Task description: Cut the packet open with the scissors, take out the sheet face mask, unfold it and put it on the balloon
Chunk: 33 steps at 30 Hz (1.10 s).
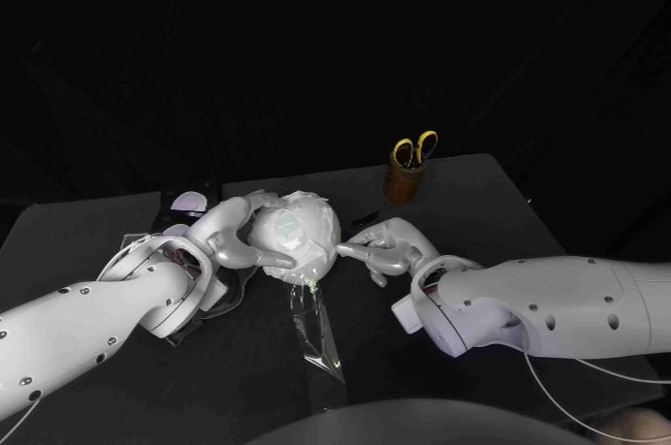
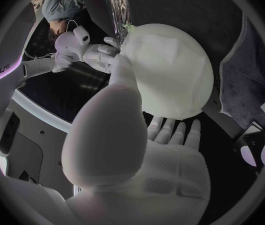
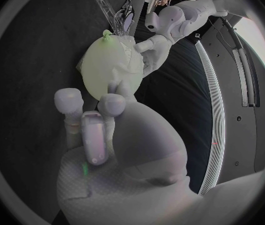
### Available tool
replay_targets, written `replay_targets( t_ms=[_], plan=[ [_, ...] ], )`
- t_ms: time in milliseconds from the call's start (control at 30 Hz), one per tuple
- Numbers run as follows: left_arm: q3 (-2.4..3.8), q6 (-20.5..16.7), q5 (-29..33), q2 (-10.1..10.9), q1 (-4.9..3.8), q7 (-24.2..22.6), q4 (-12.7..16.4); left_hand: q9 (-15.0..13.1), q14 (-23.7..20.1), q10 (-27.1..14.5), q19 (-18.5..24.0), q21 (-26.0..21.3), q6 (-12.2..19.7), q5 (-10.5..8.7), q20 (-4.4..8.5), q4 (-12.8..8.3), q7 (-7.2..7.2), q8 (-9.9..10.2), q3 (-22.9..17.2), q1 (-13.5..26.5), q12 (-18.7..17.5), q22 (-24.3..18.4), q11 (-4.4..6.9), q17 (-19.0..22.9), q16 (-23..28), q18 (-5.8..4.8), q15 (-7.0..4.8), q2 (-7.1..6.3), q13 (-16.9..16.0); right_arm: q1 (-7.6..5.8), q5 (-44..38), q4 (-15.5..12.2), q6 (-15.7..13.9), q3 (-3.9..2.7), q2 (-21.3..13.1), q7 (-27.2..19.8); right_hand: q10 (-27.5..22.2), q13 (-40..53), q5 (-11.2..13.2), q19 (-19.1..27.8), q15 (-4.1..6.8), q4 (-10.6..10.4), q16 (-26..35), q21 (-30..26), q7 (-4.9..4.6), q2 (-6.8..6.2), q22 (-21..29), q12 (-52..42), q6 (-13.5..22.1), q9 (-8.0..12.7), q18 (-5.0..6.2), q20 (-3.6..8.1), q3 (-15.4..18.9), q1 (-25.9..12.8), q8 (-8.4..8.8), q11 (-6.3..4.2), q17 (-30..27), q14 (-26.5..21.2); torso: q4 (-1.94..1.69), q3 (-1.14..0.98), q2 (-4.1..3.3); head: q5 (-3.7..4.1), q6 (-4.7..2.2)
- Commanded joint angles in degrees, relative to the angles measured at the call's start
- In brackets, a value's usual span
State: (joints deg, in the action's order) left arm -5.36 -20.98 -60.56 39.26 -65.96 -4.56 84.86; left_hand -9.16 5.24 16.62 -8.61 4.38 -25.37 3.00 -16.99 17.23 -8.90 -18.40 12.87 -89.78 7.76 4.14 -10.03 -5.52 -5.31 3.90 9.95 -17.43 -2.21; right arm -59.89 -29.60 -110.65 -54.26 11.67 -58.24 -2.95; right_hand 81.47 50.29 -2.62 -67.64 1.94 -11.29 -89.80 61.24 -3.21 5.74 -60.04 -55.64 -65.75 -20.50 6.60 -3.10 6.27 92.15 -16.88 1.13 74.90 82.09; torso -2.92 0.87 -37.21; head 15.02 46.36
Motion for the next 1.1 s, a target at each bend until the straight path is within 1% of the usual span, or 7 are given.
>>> replay_targets(
  t_ms=[33,200,300,333,400,467,1100],
  plan=[
    [-0.23,2.09,0.23,-0.11,0.24,0.67,0.03,-0.01,0.41,0.38,-0.18,-0.31,-0.26,0.34,0.38,0.10,-3.43,-0.20,-0.28,-0.62,-0.34,-0.07,-0.20,0.09,0.26,0.00,-0.04,-0.15,0.04,0.06,-4.50,-0.29,0.56,-0.01,-0.75,2.66,8.53,39.71,-0.23,-0.36,2.47,2.54,-0.20,0.19,0.62,-0.81,-0.14,-34.36,-0.15,-6.27,1.03,0.15,-3.06,4.77,-3.27,-2.62,15.10,7.91,-0.01,0.05,0.04,0.03,0.01],
    [-0.23,2.13,0.29,-0.19,0.24,0.62,-0.03,-0.01,0.41,0.38,-0.18,-0.31,-0.26,0.34,0.38,0.10,-3.43,-0.20,-0.28,-0.62,-0.34,-0.07,-0.20,0.09,0.26,0.00,-0.04,-0.15,0.04,0.06,-2.84,0.02,0.86,0.01,-1.22,3.48,8.53,39.71,-0.20,0.95,2.31,1.20,-0.20,-1.15,0.40,-1.75,0.99,-34.36,3.25,-7.67,1.31,0.16,-3.42,2.10,-2.81,-2.42,15.10,7.91,-0.06,0.07,0.05,0.06,-0.14],
    [-0.23,2.17,0.37,-0.21,0.24,0.59,-0.02,-0.01,0.41,0.38,-0.18,-0.31,-0.26,0.34,0.38,0.10,-3.43,-0.20,-0.28,-0.62,-0.34,-0.07,-0.20,0.09,0.26,0.00,-0.04,-0.15,0.04,0.06,-1.58,0.05,1.05,0.02,-0.98,3.01,8.53,39.71,-0.64,1.60,1.12,-1.00,-0.20,-1.90,-2.35,-4.05,1.66,-34.36,9.94,-6.26,1.44,0.08,-0.84,-1.87,1.08,-0.35,15.10,7.91,-0.07,0.05,0.01,0.08,-0.16],
    [-0.23,2.18,0.40,-0.21,0.24,0.58,0.00,-0.01,0.41,0.38,-0.18,-0.31,-0.26,0.34,0.38,0.10,-3.43,-0.20,-0.28,-0.62,-0.34,-0.07,-0.20,0.09,0.26,0.00,-0.04,-0.15,0.04,0.06,-1.04,0.07,1.11,0.02,-0.82,2.75,8.53,39.71,-0.64,1.60,1.12,-1.00,-0.20,-1.90,-2.35,-4.05,1.66,-34.36,9.94,-6.26,1.44,0.08,-0.84,-1.87,1.08,-0.35,15.10,7.91,-0.06,0.02,-0.04,0.09,-0.21],
    [-0.23,2.19,0.44,-0.21,0.25,0.56,0.03,-0.01,0.41,0.38,-0.18,-0.31,-0.26,0.34,0.38,0.10,-3.43,-0.20,-0.28,-0.62,-0.34,-0.07,-0.20,0.09,0.26,0.00,-0.04,-0.15,0.04,0.07,-0.30,0.11,1.18,0.02,-0.50,2.32,8.53,39.71,-0.34,1.89,-1.14,-0.78,-0.20,-2.17,-4.80,-4.56,1.77,-34.36,14.37,-5.09,1.03,-0.87,-0.44,-1.80,4.10,1.89,15.10,7.91,-0.08,0.03,-0.08,0.06,-0.20],
    [-0.23,2.20,0.47,-0.19,0.25,0.55,0.05,-0.01,0.41,0.38,-0.18,-0.31,-0.26,0.34,0.38,0.10,-3.43,-0.20,-0.28,-0.62,-0.34,-0.07,-0.20,0.09,0.26,0.00,-0.04,-0.15,0.04,0.08,0.25,0.15,1.26,0.02,-0.20,2.06,8.53,39.71,-0.78,1.91,-1.88,-0.48,-0.20,-2.19,-5.40,-4.61,1.72,-34.36,14.68,-4.80,0.92,-1.48,-0.42,-1.59,4.72,2.58,15.10,7.91,-0.07,0.02,-0.09,0.02,-0.20],
    [-0.23,2.28,0.64,-0.15,0.25,0.53,0.09,-0.01,0.44,0.48,-0.20,-0.31,-0.27,0.34,0.39,0.10,-3.49,-0.16,-0.28,-0.66,-0.44,-0.07,-0.27,0.10,0.28,0.02,0.02,-0.15,0.03,0.45,4.45,-0.48,1.74,0.02,1.55,-1.02,8.53,39.71,-1.06,1.85,-2.68,-0.21,-0.20,-1.98,-6.01,-5.15,1.34,-34.36,14.34,-4.01,1.22,-2.80,0.38,-2.39,6.08,3.29,15.10,7.91,-0.01,0.00,-0.07,-0.06,-0.14]
  ],
)
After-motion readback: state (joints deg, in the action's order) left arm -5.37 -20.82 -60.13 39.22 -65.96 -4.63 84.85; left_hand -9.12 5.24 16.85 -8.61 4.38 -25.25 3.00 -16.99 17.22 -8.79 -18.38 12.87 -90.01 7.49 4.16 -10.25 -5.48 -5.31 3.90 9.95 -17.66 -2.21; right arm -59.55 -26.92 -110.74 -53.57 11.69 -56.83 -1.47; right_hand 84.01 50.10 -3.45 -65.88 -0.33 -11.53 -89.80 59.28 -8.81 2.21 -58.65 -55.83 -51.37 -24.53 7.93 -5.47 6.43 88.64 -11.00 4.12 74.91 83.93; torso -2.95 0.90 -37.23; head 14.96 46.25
